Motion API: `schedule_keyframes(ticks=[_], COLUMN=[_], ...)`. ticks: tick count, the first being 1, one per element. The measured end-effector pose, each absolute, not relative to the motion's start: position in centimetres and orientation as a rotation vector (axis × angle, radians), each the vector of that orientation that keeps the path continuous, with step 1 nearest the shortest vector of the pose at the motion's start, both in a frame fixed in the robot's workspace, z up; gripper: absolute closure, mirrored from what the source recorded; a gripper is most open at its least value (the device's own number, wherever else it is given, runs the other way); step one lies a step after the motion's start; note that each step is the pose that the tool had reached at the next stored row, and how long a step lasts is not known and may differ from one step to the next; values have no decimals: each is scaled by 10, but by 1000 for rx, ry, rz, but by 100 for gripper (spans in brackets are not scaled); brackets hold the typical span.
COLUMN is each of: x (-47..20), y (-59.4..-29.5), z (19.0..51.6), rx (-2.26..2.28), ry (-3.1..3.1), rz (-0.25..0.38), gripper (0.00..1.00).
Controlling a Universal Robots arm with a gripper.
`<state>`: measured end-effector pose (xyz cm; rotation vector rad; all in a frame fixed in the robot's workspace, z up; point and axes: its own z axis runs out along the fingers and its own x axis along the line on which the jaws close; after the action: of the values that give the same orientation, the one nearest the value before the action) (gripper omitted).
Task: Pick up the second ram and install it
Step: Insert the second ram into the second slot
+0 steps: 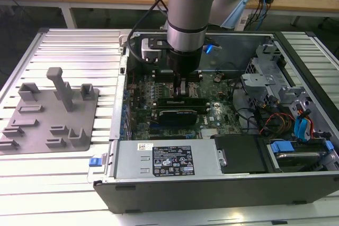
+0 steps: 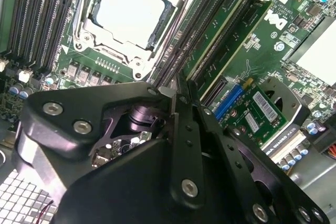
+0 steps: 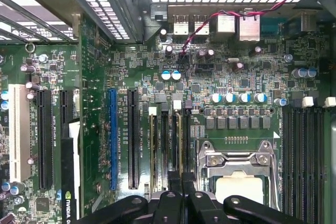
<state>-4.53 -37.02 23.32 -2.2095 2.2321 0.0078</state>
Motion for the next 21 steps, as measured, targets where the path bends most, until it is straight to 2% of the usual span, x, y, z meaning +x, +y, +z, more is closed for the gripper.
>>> schedule_keyframes(ticks=[15,16,18,21], x=[-45,-45,-45,-45], y=[-370,-370,-370,-370], z=[227,226,227,229], rx=[-2209,-2208,-2209,-2209], ry=[2232,2230,2232,2232], rz=[7,7,7,7], gripper=[91,90,77,77])
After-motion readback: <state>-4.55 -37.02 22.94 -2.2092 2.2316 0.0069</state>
